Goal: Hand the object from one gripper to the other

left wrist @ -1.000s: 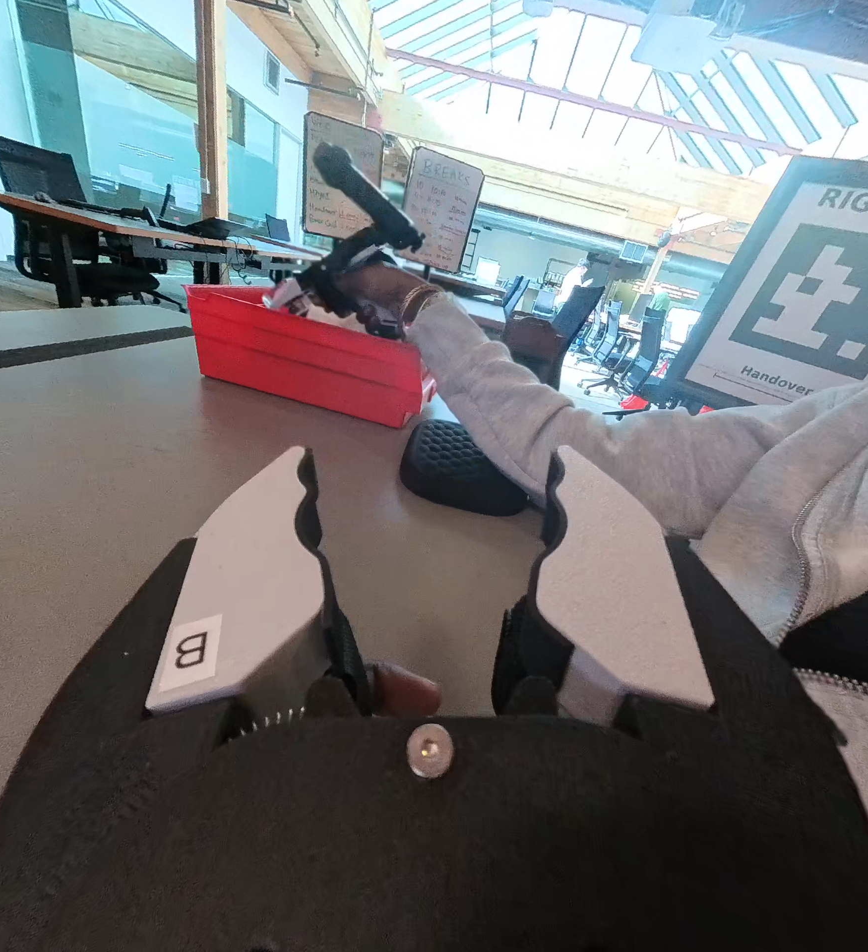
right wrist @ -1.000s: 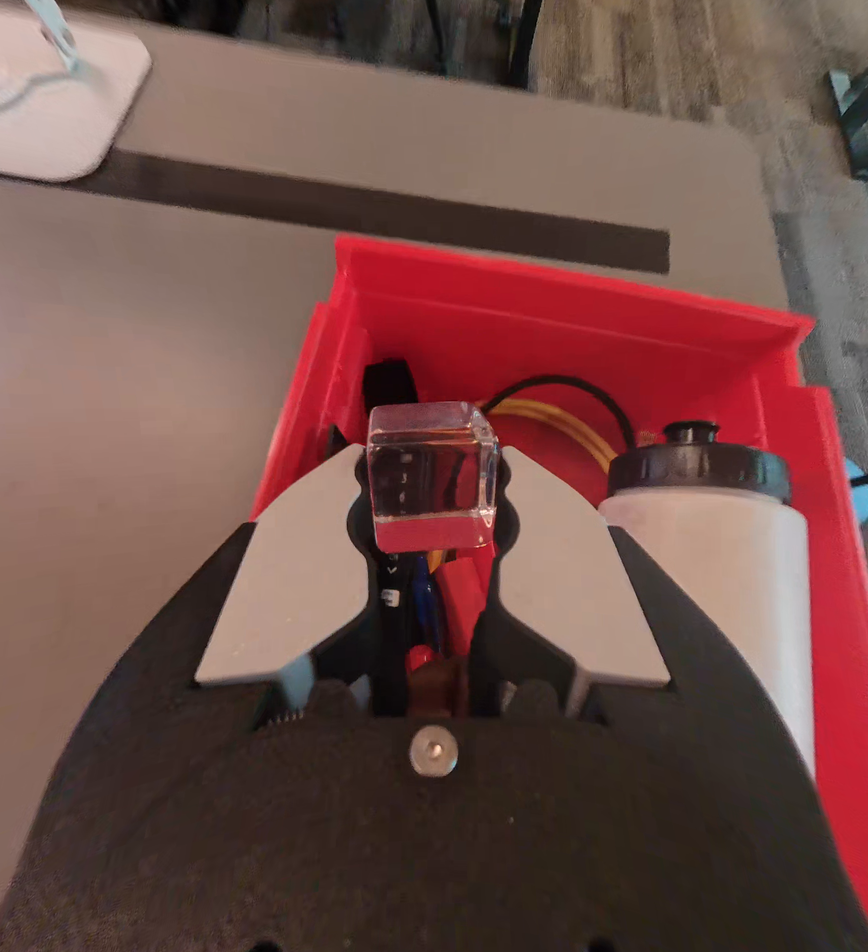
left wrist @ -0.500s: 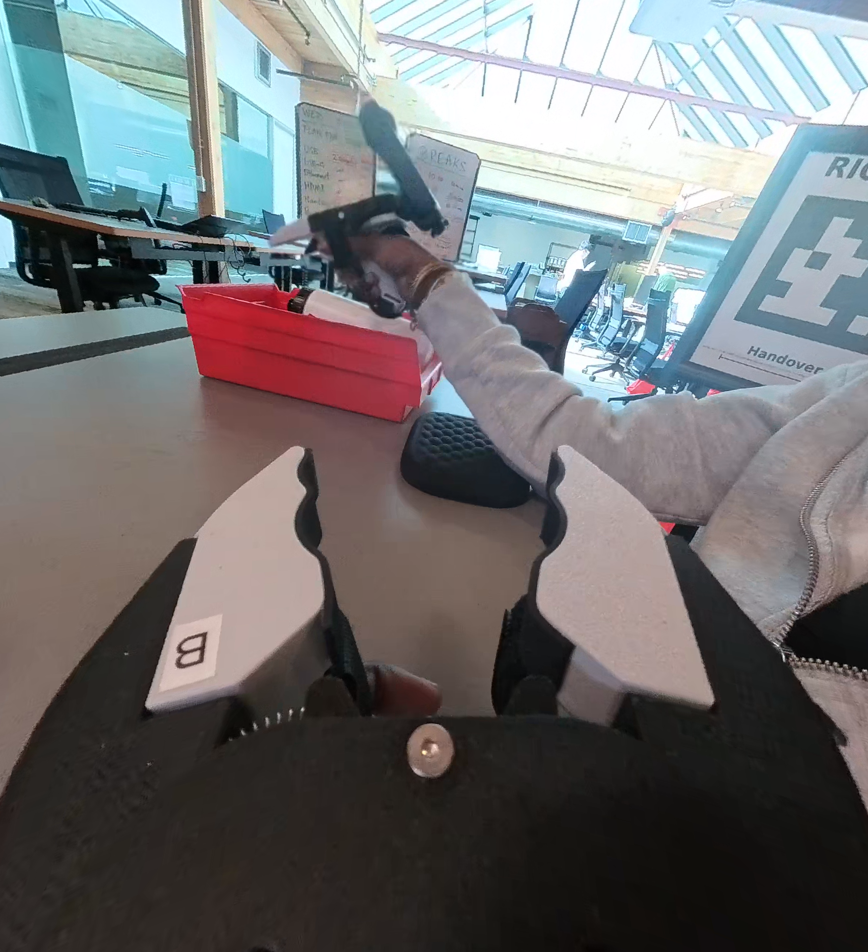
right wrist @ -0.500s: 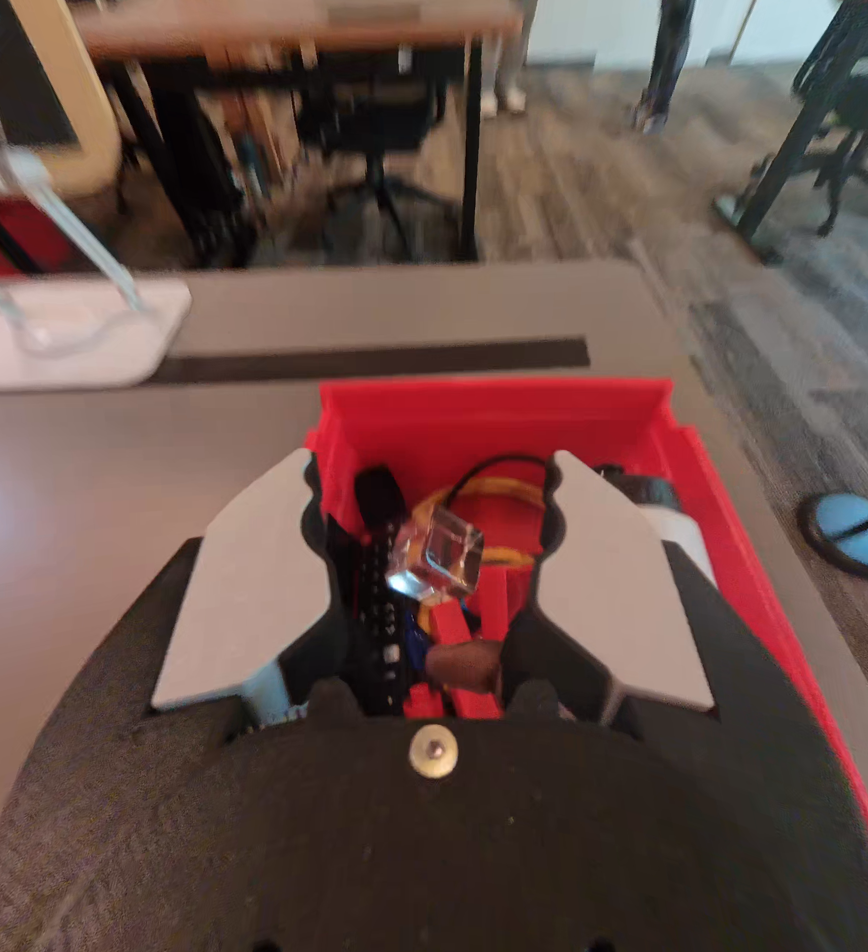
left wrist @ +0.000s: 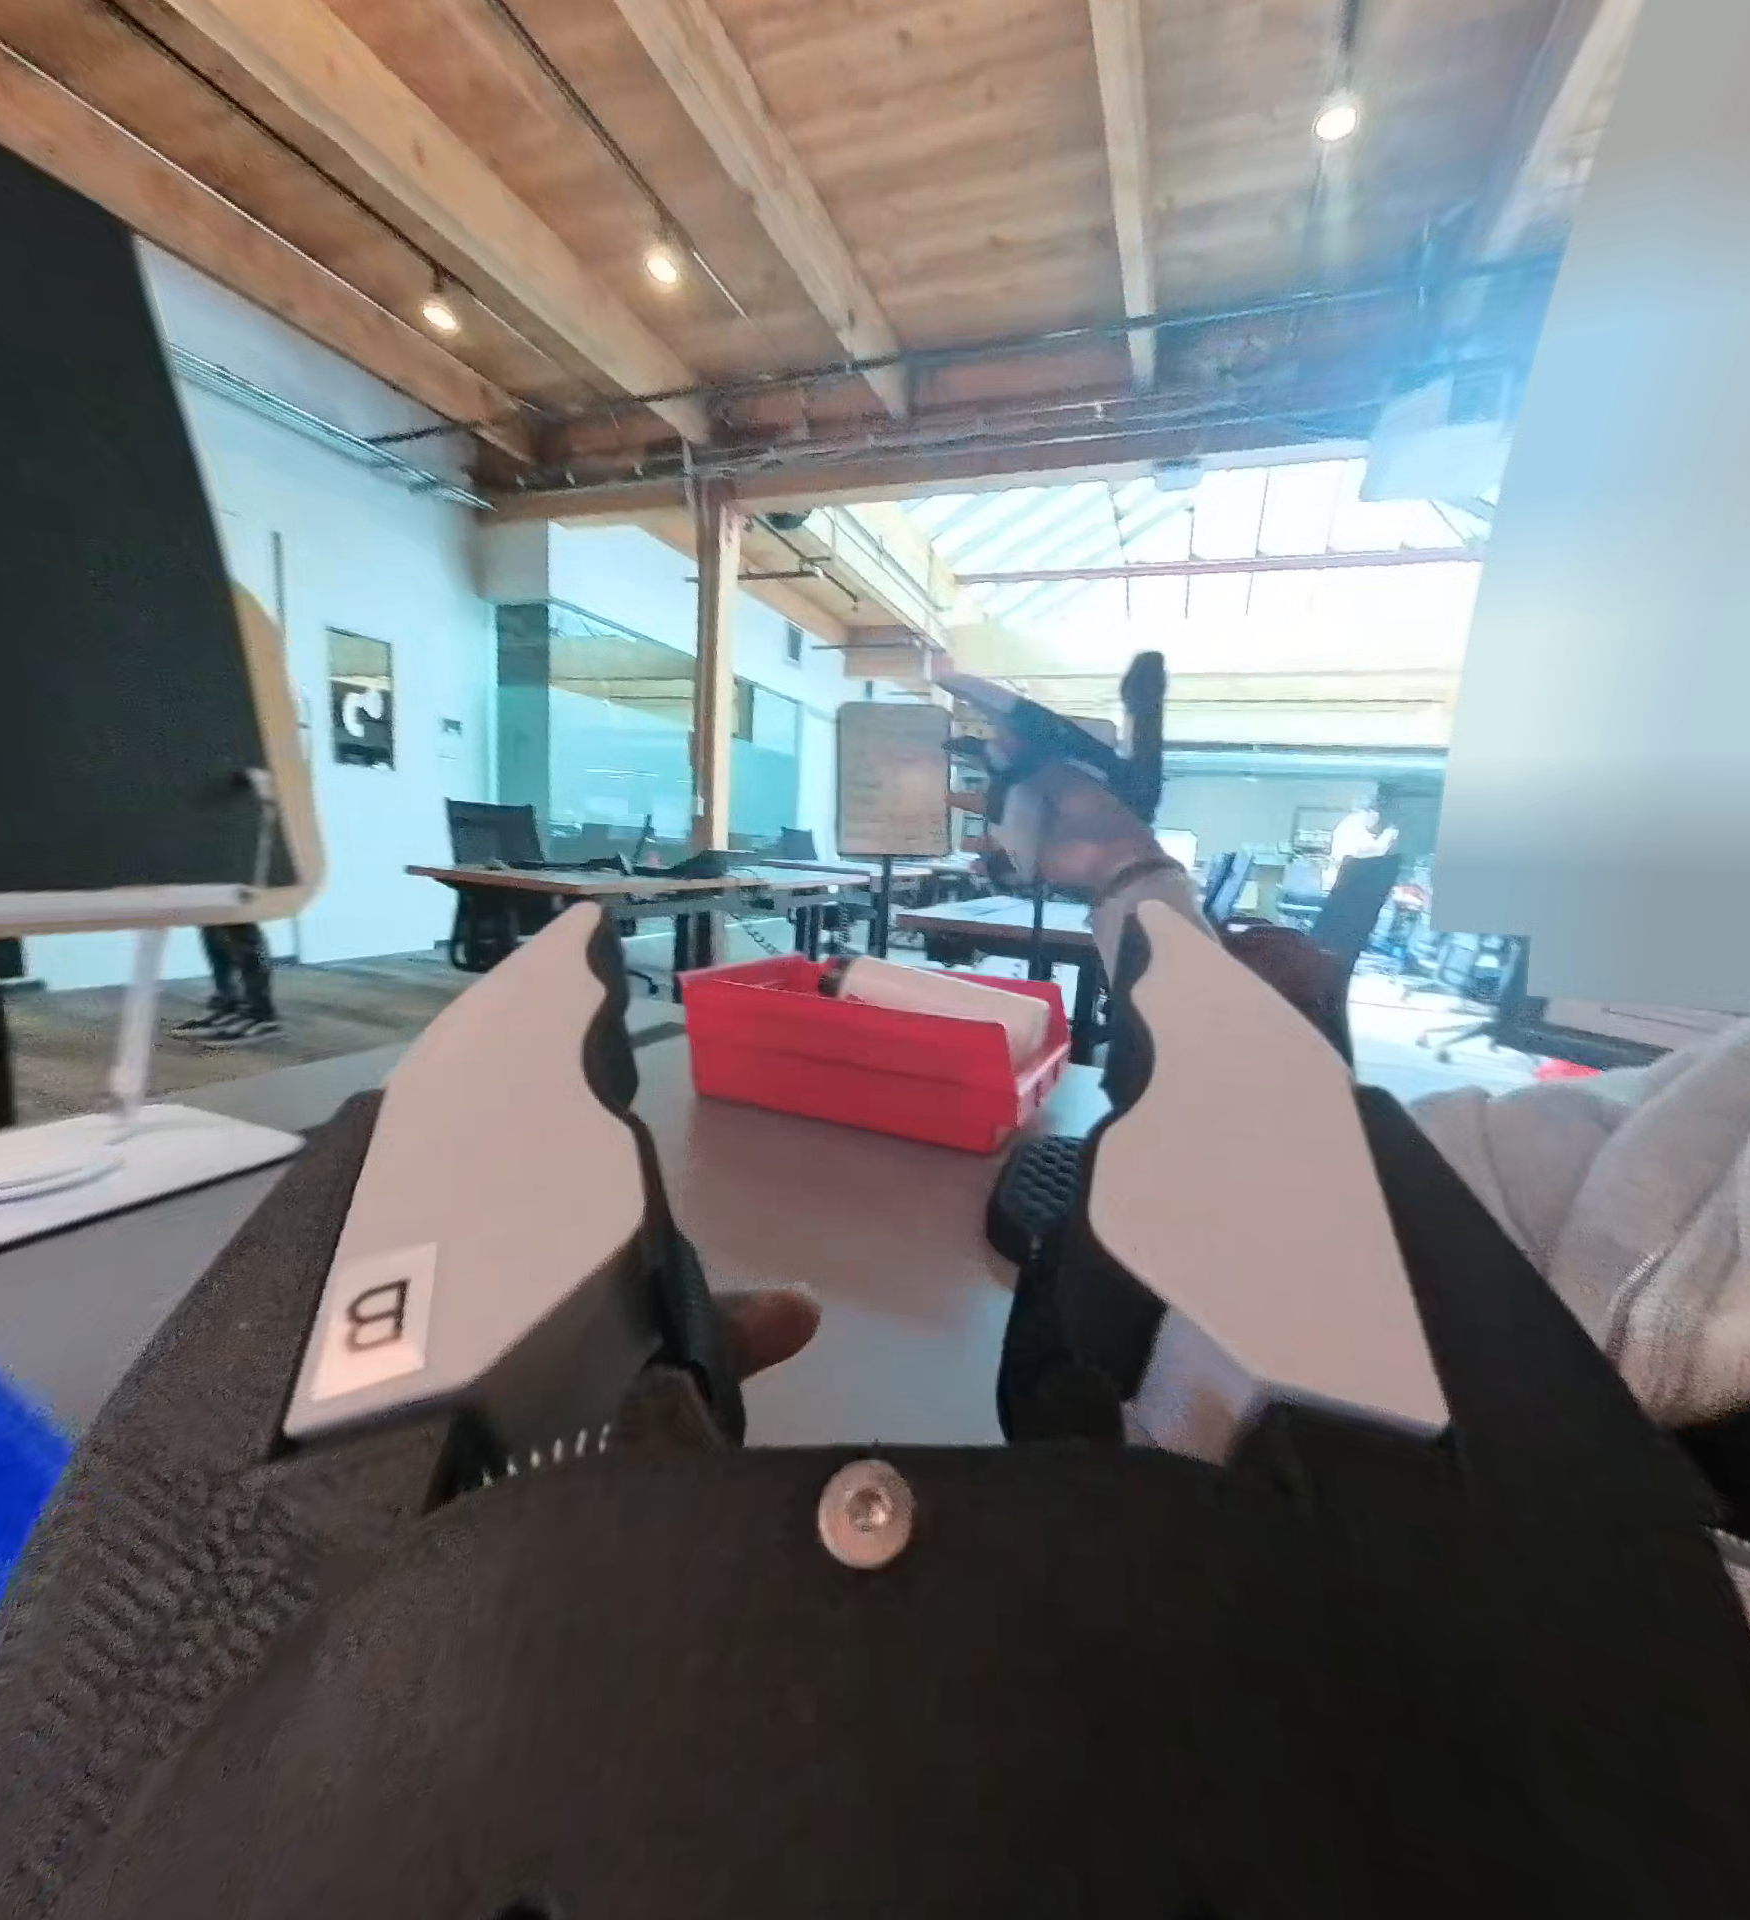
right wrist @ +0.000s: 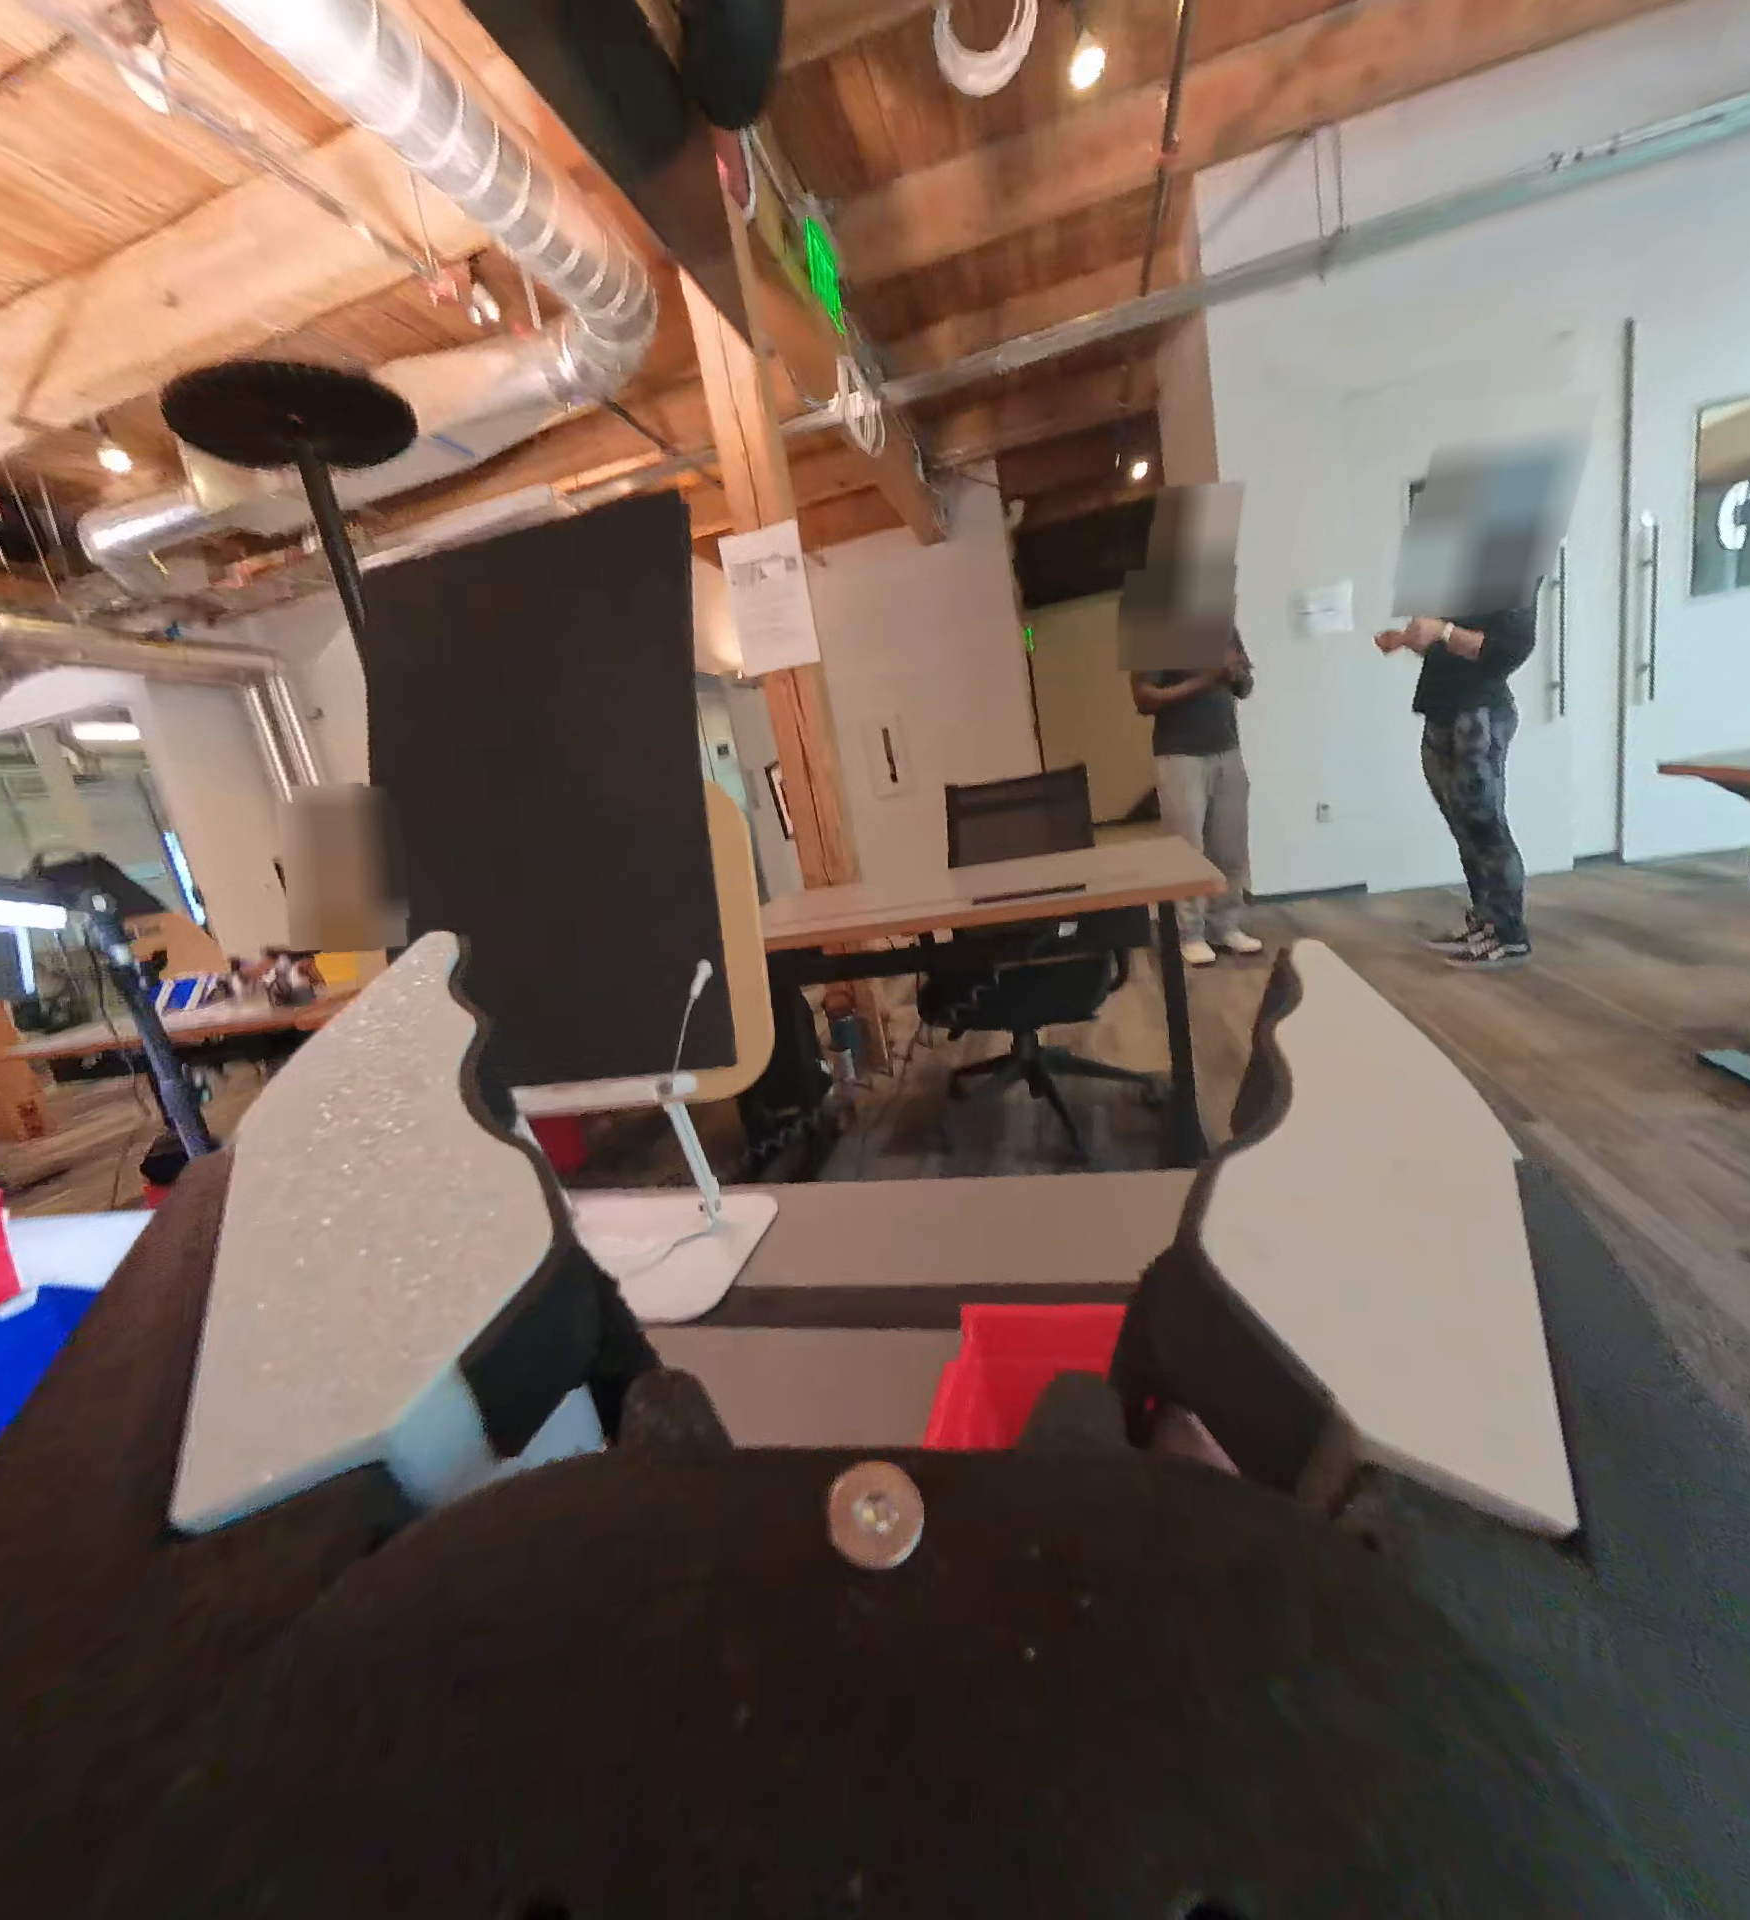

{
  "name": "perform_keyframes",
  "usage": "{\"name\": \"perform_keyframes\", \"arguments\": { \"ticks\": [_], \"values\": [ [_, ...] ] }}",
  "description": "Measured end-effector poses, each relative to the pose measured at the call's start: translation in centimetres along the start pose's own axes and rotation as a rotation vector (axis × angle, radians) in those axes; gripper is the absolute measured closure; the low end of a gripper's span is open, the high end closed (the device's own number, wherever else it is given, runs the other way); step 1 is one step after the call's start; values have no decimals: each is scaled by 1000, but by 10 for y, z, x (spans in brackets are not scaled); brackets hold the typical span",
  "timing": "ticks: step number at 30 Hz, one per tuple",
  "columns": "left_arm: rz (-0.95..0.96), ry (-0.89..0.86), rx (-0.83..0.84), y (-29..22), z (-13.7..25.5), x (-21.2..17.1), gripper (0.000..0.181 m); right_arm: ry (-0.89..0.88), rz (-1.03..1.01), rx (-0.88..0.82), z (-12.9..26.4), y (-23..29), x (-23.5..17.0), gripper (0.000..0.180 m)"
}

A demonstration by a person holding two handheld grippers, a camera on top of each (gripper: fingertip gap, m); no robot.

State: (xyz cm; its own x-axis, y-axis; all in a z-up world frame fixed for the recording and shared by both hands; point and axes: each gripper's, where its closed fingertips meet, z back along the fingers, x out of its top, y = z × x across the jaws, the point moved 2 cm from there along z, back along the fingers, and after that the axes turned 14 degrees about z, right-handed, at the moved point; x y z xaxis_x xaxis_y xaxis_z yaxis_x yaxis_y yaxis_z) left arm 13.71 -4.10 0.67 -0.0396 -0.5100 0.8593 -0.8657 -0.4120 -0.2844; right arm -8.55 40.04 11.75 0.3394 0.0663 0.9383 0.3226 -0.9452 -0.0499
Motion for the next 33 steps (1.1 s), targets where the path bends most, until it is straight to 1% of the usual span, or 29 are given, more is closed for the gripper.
{"name": "perform_keyframes", "arguments": {
  "ticks": [2,4,6,8,9,10,14,18,20,21,22,25,29,31,33],
  "values": [
    [-36,23,101,22,18,29,102,-75,-28,-31,4,-2,14,49],
    [-60,161,276,60,31,45,106,-168,-75,-51,10,-3,29,54],
    [-97,383,539,114,48,49,106,-241,-117,-55,14,-3,41,56],
    [-147,615,860,176,71,53,107,-285,-130,-57,18,-1,49,59],
    [-137,699,994,203,80,55,107,-299,-126,-59,20,-1,52,61],
    [-104,774,1075,225,85,52,107,-309,-119,-61,21,0,54,64],
    [30,1035,1210,291,89,24,107,-324,-120,-64,23,0,57,66],
    [74,1155,1338,335,102,8,107,-335,-139,-62,22,1,57,69],
    [50,1205,1428,349,116,7,106,-349,-150,-52,20,5,59,70],
    [42,1222,1455,354,121,7,113,-349,-151,-45,18,8,59,70],
    [56,1229,1462,357,123,4,117,-344,-148,-36,16,11,59,70],
    [93,1234,1480,364,128,-4,118,-320,-126,-11,10,21,58,70],
    [19,1265,1524,368,130,-6,117,-306,-97,-5,6,28,57,71],
    [12,1289,1503,364,128,-8,117,-298,-84,-8,4,29,56,71],
    [67,1259,1450,358,122,-9,118,-297,-84,-9,4,29,56,72]
  ]
}}
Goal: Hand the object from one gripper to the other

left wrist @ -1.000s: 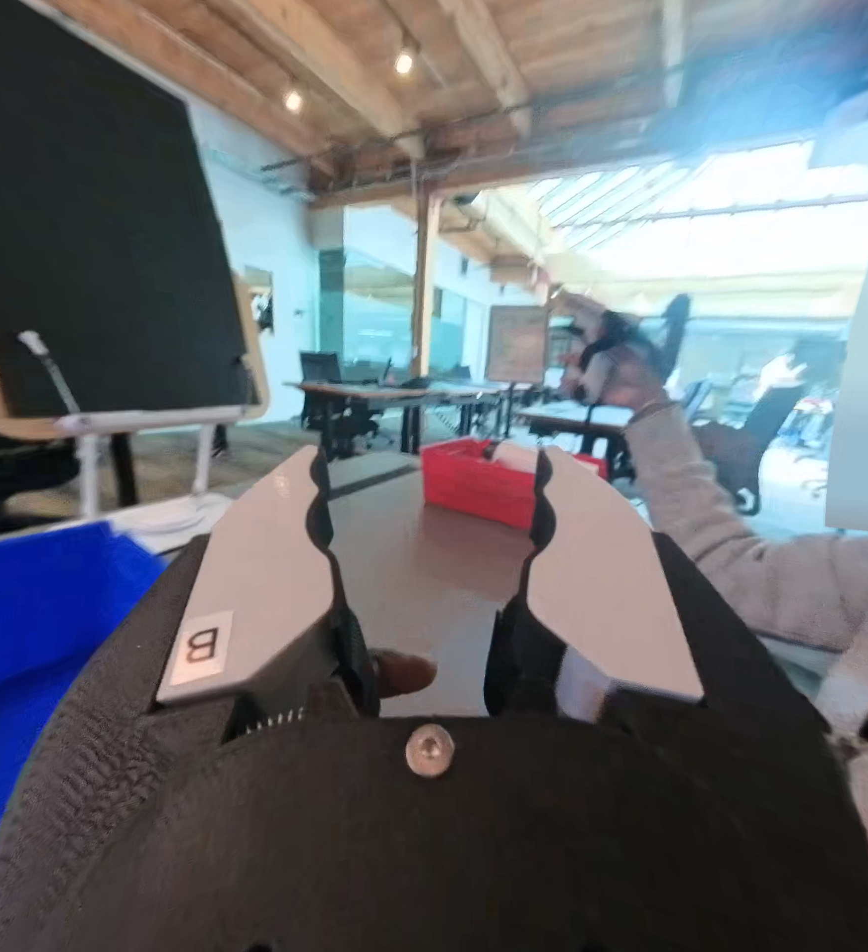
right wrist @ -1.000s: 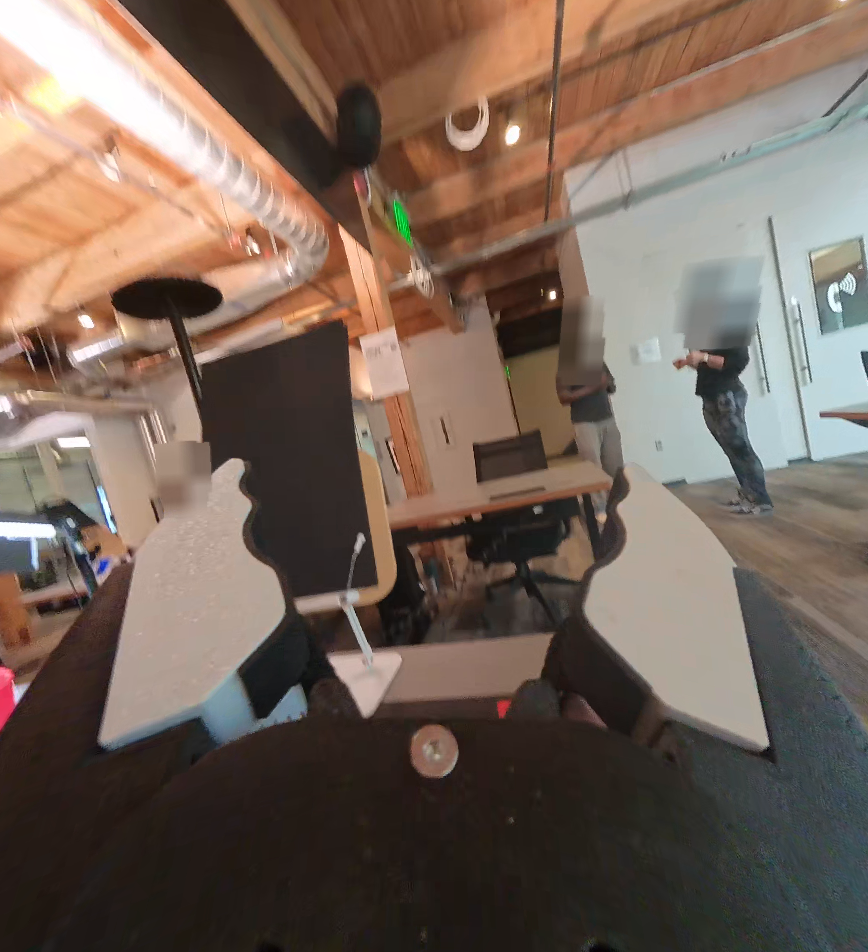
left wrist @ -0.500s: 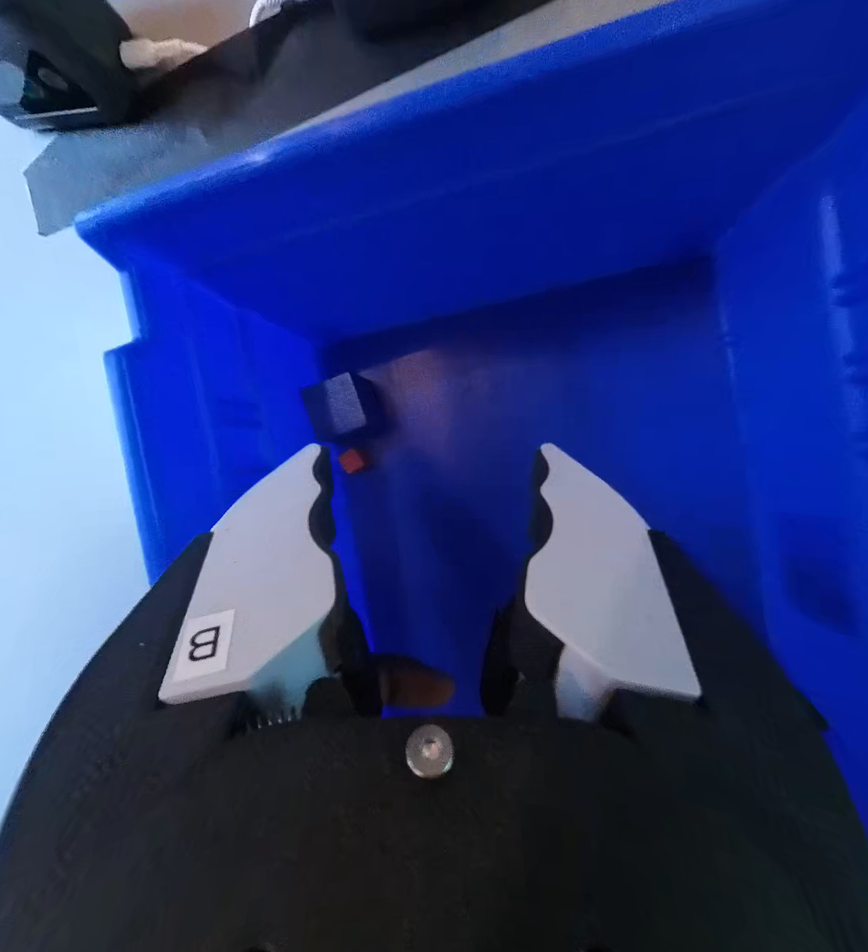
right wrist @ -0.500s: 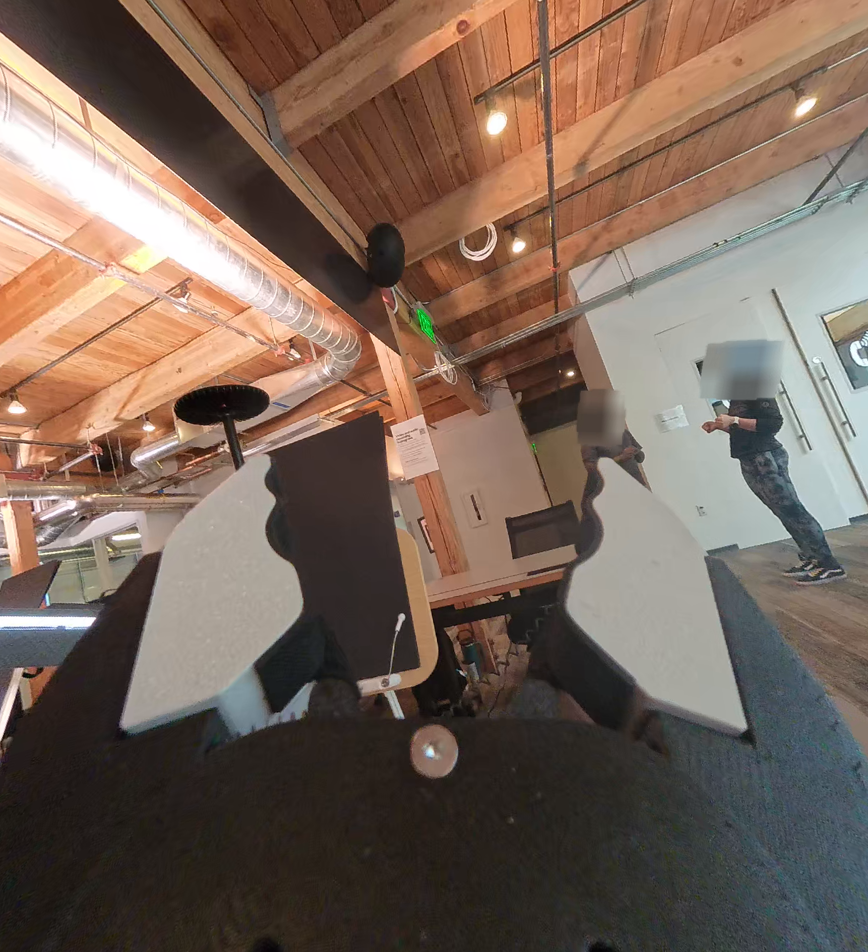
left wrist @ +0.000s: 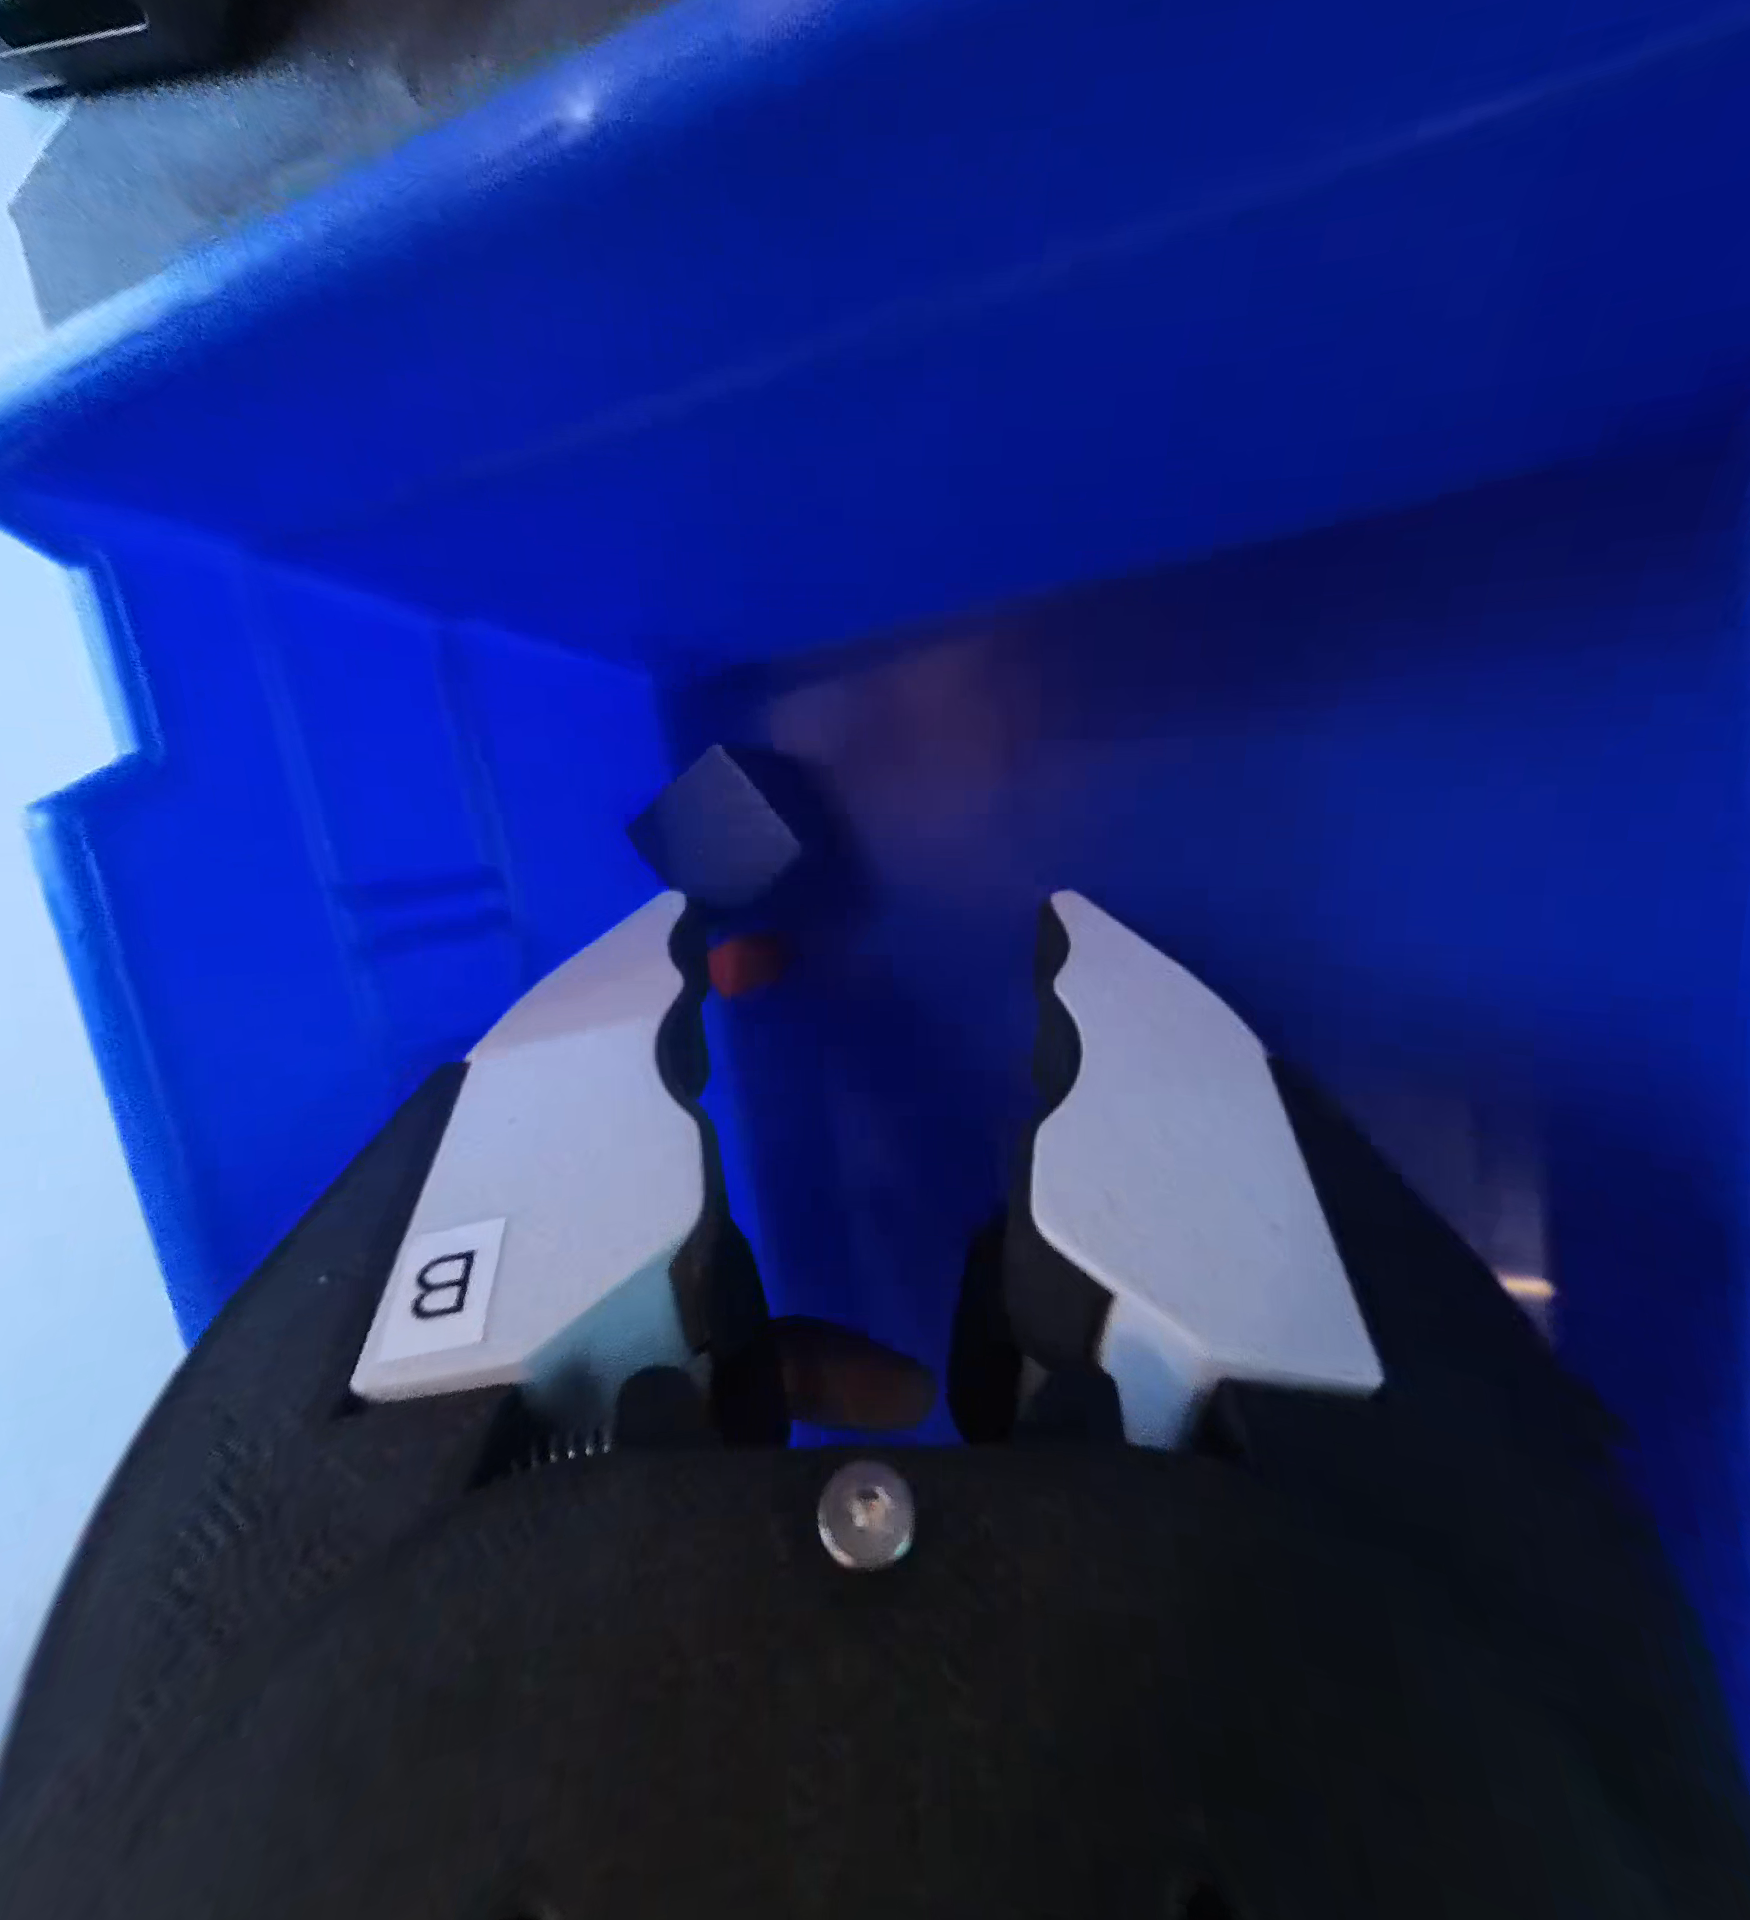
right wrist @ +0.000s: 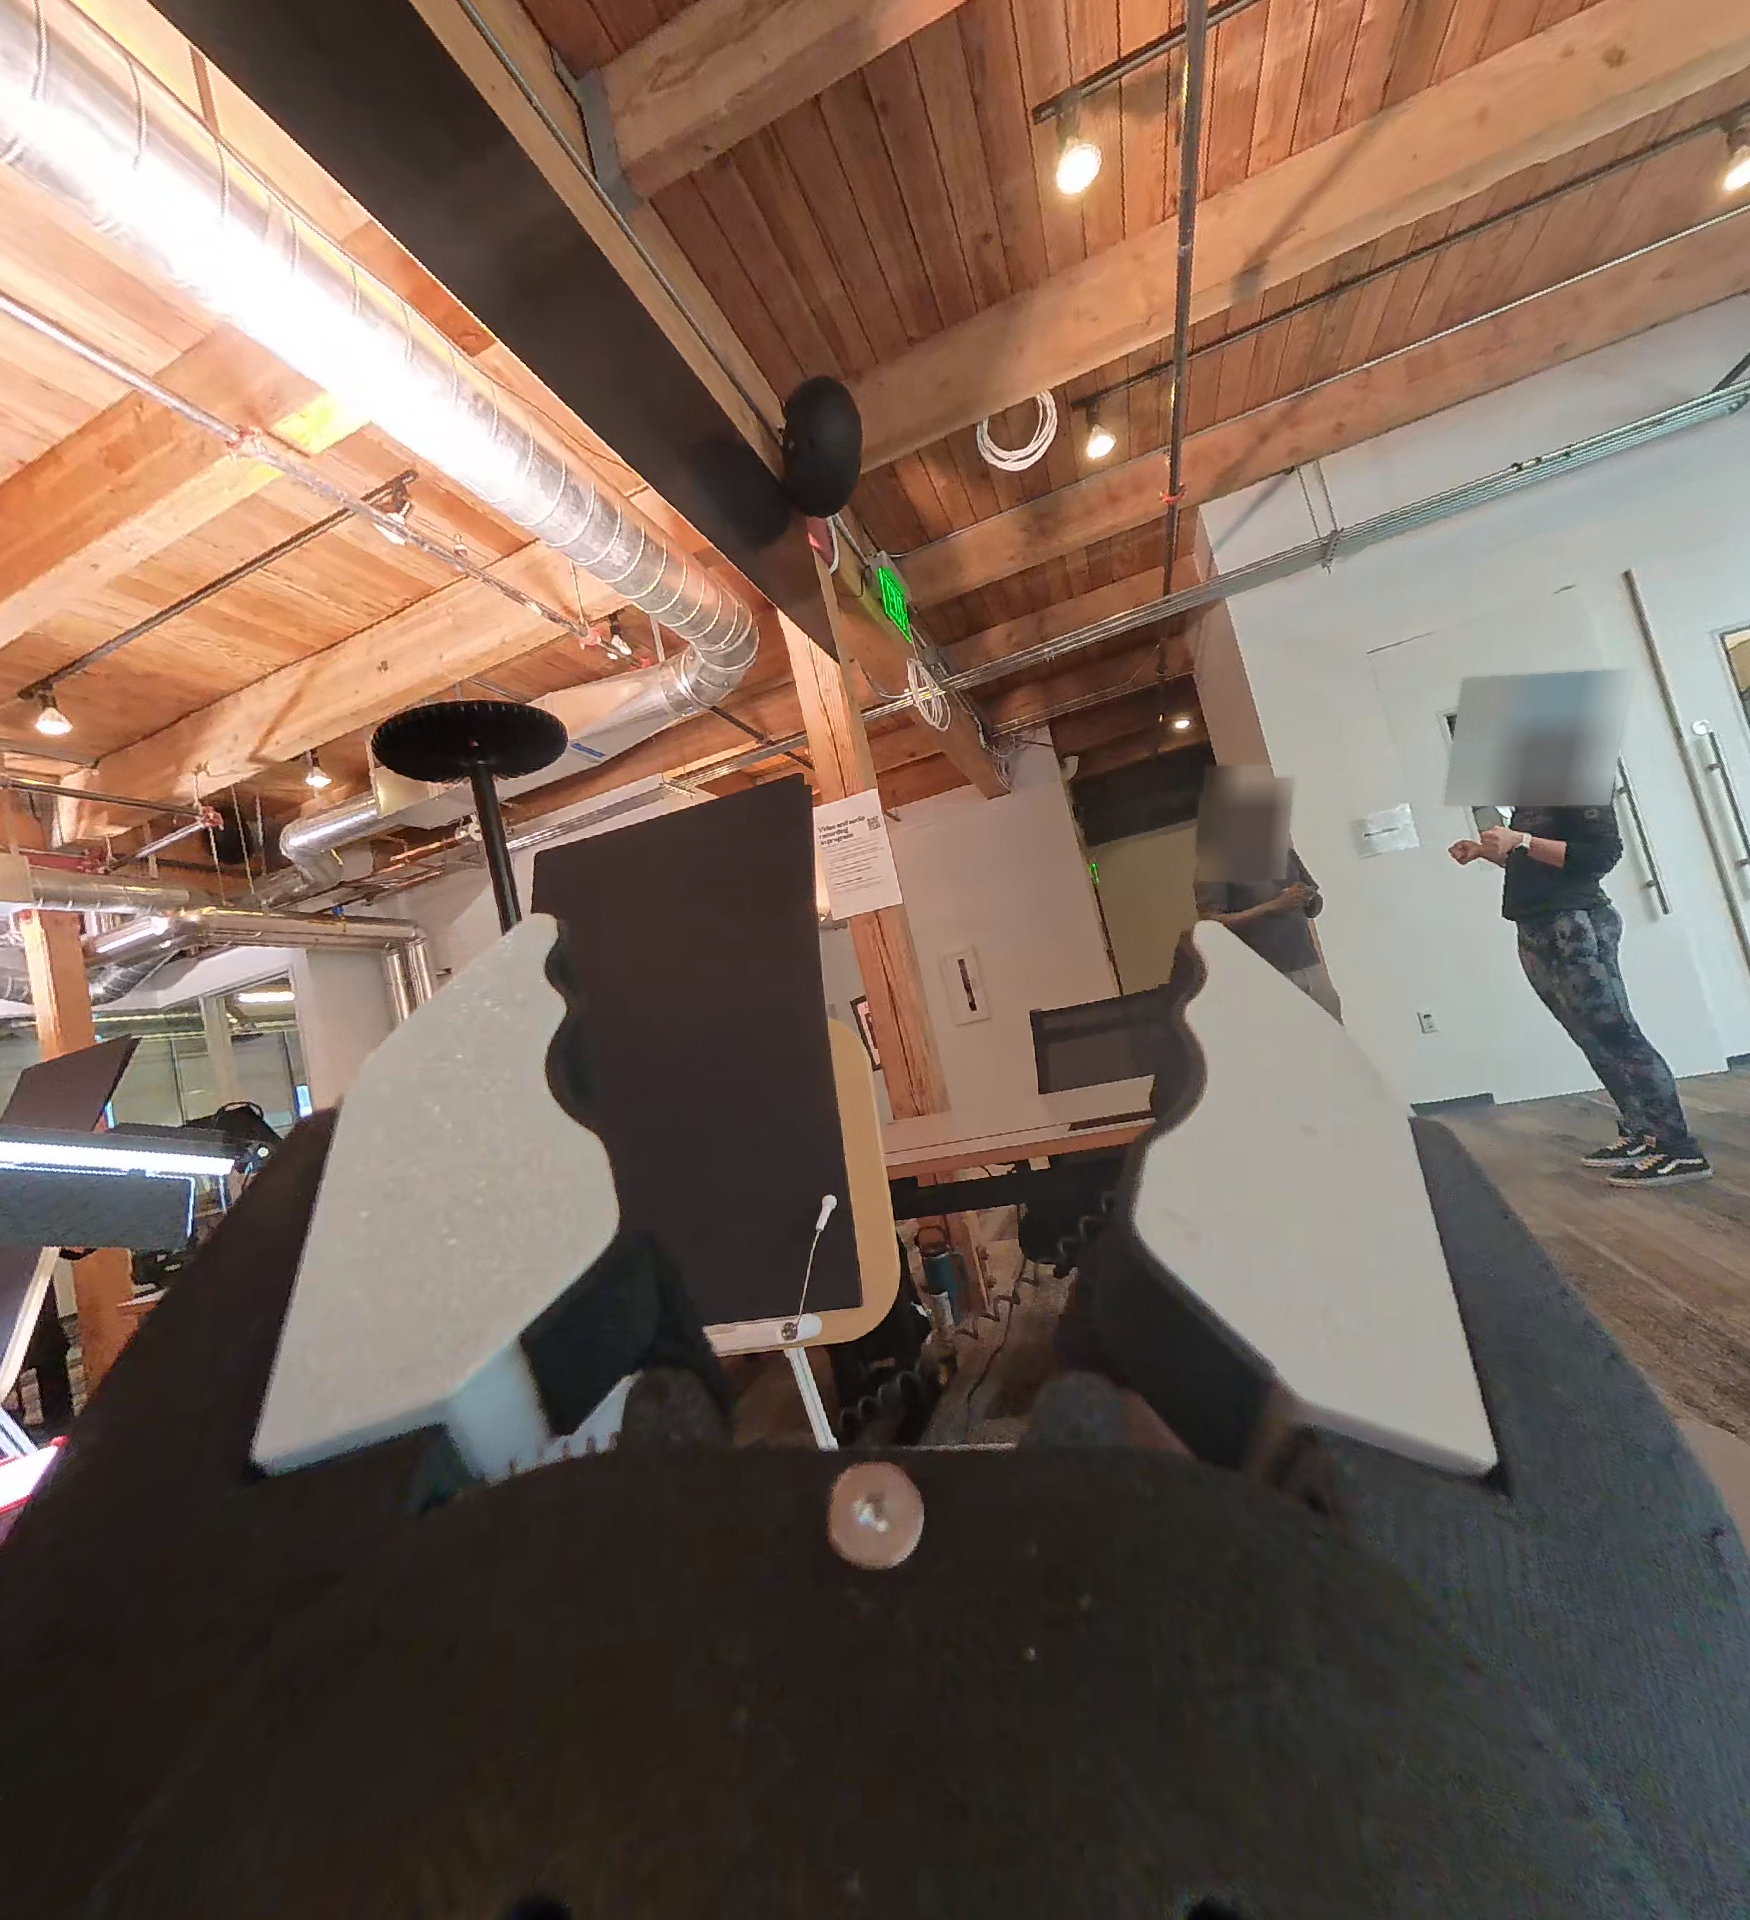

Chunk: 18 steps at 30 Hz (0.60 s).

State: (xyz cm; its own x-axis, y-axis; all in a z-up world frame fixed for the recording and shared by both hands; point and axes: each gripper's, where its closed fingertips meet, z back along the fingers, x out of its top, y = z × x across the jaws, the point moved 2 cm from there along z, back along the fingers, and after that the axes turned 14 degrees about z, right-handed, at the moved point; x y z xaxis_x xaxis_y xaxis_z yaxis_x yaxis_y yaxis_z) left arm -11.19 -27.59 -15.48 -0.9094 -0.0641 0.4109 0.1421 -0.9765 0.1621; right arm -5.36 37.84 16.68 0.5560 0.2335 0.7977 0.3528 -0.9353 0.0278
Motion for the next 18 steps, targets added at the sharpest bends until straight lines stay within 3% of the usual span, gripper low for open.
{"name": "perform_keyframes", "arguments": {
  "ticks": [5,11,15,18],
  "values": [
    [-6,-75,73,14,5,7,119,-13,-14,2,0,1,1,74],
    [82,-61,17,10,-9,12,121,-8,8,21,-3,8,1,76],
    [47,-92,68,14,-9,16,145,3,11,29,-5,11,-2,76],
    [21,-51,-25,2,-2,11,146,4,15,28,-5,11,-2,77]
  ]
}}
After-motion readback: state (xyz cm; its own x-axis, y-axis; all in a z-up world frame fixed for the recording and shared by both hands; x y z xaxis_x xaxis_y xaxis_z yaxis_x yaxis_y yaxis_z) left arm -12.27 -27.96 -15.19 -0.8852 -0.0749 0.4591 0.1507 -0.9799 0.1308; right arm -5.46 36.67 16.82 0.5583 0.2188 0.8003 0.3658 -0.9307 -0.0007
